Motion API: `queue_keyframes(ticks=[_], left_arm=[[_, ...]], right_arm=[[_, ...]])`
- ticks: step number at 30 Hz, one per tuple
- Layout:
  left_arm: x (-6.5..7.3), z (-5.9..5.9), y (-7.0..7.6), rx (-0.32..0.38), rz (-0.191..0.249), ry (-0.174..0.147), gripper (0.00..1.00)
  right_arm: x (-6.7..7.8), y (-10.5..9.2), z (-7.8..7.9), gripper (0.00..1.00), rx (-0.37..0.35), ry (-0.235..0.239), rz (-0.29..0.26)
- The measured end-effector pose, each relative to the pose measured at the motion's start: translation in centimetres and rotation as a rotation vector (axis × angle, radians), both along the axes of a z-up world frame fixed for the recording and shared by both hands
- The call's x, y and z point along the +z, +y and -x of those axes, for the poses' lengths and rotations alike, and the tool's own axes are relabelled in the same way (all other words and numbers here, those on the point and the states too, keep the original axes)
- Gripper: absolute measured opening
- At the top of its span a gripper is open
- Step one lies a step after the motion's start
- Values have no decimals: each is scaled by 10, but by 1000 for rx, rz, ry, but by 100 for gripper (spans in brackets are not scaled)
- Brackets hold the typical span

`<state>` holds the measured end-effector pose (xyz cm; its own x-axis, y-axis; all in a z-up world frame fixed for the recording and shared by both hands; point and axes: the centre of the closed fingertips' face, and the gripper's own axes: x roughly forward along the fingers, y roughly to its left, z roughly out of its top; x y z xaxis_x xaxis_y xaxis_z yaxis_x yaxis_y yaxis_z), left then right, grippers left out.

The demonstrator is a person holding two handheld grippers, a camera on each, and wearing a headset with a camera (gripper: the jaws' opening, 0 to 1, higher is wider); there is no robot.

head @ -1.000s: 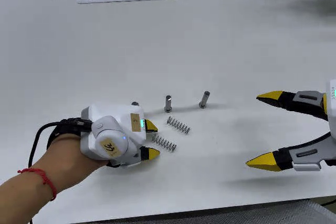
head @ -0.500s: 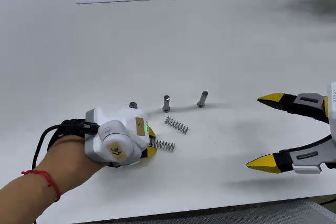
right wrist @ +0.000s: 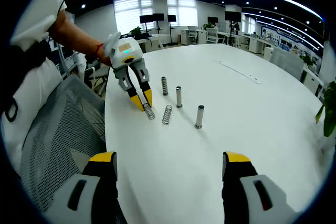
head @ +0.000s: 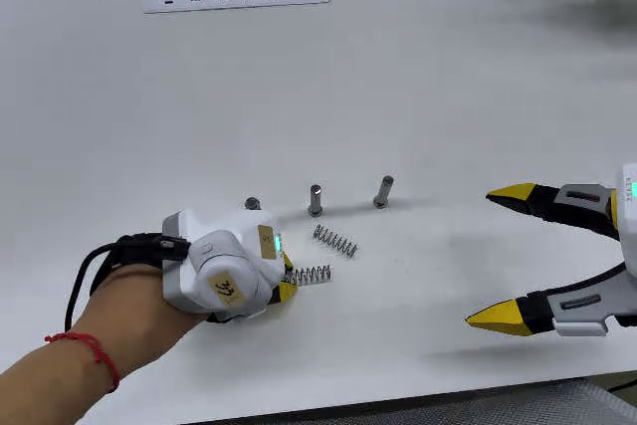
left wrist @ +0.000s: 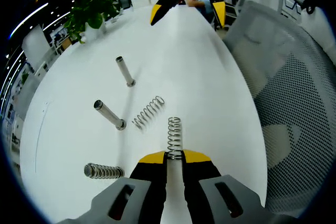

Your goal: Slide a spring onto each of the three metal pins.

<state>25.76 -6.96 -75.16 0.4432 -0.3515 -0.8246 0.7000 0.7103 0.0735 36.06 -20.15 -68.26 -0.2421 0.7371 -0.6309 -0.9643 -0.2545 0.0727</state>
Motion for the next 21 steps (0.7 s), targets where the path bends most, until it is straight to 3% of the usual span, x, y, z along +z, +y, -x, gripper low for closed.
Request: queue_keyframes(ticks=[9, 15, 21], left_arm=[[2, 1, -3, 17, 18, -2, 10], [7, 2, -8, 37, 55, -11, 10], [20, 2, -11, 79, 111, -44, 10]], right_arm=[[-2, -2, 0, 84, -4, 4, 4], [-2, -2, 1, 84, -4, 7, 3], [2, 1, 4, 84, -4, 5, -7]])
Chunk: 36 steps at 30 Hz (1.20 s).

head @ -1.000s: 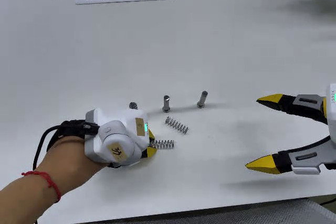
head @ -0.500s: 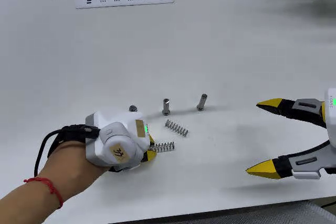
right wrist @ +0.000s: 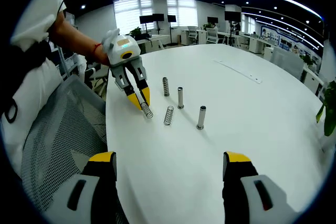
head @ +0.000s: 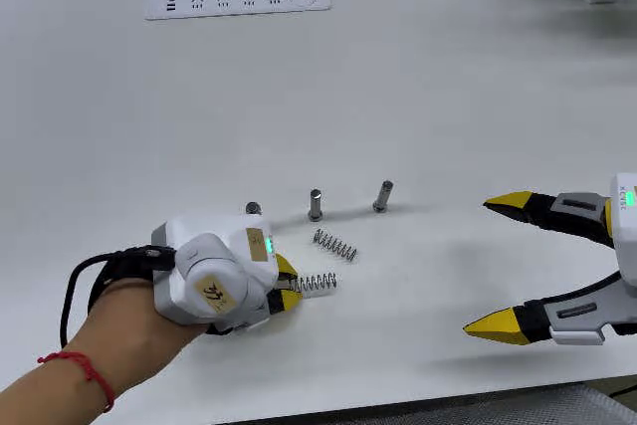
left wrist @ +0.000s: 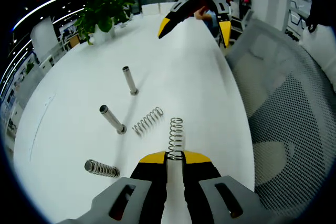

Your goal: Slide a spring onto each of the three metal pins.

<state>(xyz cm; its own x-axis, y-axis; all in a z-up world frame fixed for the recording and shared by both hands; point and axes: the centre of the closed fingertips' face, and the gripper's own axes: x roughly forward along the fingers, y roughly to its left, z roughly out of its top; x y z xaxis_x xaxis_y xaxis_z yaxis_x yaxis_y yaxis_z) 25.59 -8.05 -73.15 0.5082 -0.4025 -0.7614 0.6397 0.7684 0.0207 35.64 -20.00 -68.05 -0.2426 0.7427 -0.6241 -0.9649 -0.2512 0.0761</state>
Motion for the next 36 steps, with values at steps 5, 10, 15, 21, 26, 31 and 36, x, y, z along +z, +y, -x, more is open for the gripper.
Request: queue_keyframes(ticks=[5, 10, 15, 21, 26, 31, 36], left_arm=[[16, -2, -3, 43, 55, -44, 10], [33, -2, -7, 77, 105, -89, 10], [51, -4, -10, 114, 156, -135, 10], [75, -10, -14, 182, 251, -205, 10], [89, -13, -16, 224, 306, -242, 10], [100, -18, -15, 268, 360, -278, 10], [110, -22, -16, 307, 408, -308, 10]], right_arm=[[7, 6, 6, 84, 5, 3, -14], [15, 14, 13, 83, 5, 21, -42], [31, 26, 22, 79, -11, 60, -93], [50, 52, 38, 66, -71, 152, -162], [65, 71, 46, 54, -151, 268, -229], [77, 83, 50, 46, -233, 391, -283], [82, 91, 44, 32, -338, 496, -317]])
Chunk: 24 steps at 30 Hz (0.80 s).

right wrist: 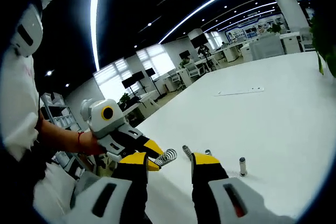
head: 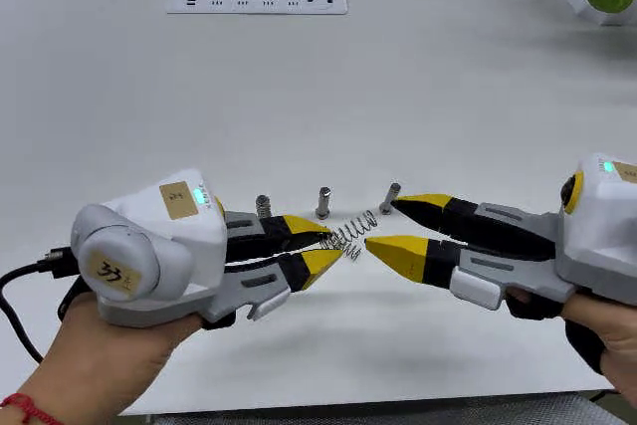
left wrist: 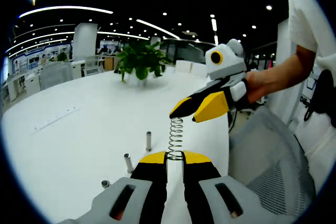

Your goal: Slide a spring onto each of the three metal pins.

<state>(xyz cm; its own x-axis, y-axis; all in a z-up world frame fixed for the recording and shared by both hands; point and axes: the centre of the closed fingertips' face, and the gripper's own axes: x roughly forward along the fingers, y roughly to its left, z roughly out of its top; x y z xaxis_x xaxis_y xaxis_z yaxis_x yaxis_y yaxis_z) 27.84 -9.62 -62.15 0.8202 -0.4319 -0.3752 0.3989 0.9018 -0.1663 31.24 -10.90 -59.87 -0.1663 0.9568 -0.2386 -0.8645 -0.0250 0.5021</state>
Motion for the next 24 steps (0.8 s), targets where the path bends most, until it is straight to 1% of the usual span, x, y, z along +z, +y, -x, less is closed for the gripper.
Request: queue_keyframes(ticks=[2, 3, 5, 7, 9, 10, 12, 15, 19, 22, 24], left_arm=[[3, -2, 0, 13, 19, -8, 10], [6, -3, 0, 23, 37, -15, 10], [10, -4, 0, 35, 61, -27, 10], [13, -6, -1, 43, 69, -32, 10], [15, -6, -1, 45, 82, -37, 10], [16, -7, -2, 44, 83, -40, 10], [17, -7, -2, 42, 86, -44, 10], [20, -8, -4, 43, 100, -53, 10], [22, -9, -5, 39, 104, -58, 10], [22, -9, -5, 35, 106, -59, 10], [23, -9, -6, 35, 106, -60, 10]], right_arm=[[2, 2, 0, 28, -9, 7, -12], [4, 4, -1, 28, -25, 39, -24], [8, 7, 1, 27, -34, 71, -36], [10, 9, 1, 27, -40, 73, -45], [13, 10, 1, 26, -44, 93, -52], [14, 11, 2, 25, -44, 106, -57], [16, 12, 1, 24, -46, 114, -61], [18, 13, 1, 21, -51, 139, -71], [19, 14, 3, 20, -47, 149, -74], [23, 16, 5, 18, -47, 174, -86], [23, 16, 5, 18, -48, 176, -86]])
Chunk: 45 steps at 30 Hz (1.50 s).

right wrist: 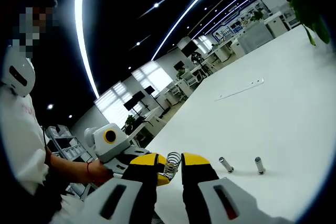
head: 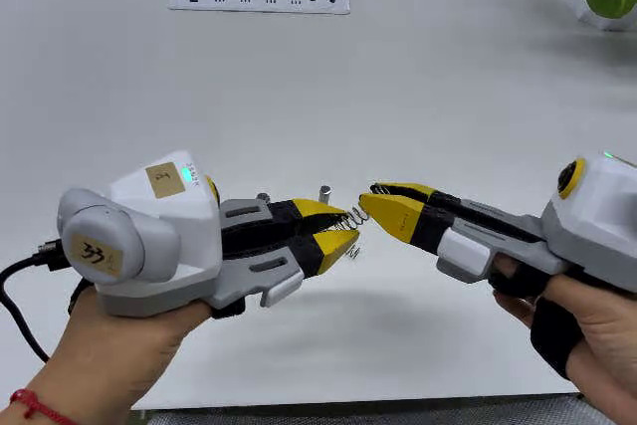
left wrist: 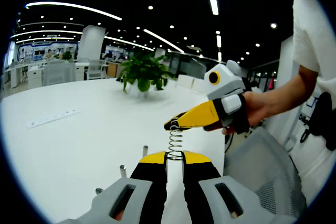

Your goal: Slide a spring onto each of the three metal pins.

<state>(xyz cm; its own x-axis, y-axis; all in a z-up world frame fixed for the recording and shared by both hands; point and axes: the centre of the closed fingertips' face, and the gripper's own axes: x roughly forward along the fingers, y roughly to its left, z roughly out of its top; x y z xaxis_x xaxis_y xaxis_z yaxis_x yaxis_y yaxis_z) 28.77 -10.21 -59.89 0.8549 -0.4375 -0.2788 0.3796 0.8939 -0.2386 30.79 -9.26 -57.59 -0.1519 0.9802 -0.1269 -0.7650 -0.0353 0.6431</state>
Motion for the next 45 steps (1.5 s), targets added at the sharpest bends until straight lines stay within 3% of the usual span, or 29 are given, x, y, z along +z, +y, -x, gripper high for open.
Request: queue_keyframes(ticks=[8, 23, 28, 33, 45], left_arm=[[2, -1, -1, -2, 2, -2, 10], [-3, 1, -5, -25, -15, 14, 11], [-6, 3, -6, -38, -35, 25, 11], [-11, 4, -5, -39, -57, 38, 15], [-15, 6, -8, -71, -91, 48, 12]], right_arm=[[1, 0, -1, 12, 0, -5, 0], [2, 0, 8, 11, 64, -116, 35], [1, 1, 13, 11, 95, -172, 52], [2, 1, 16, 11, 114, -196, 56], [-2, -1, 15, 11, 148, -274, 81]])
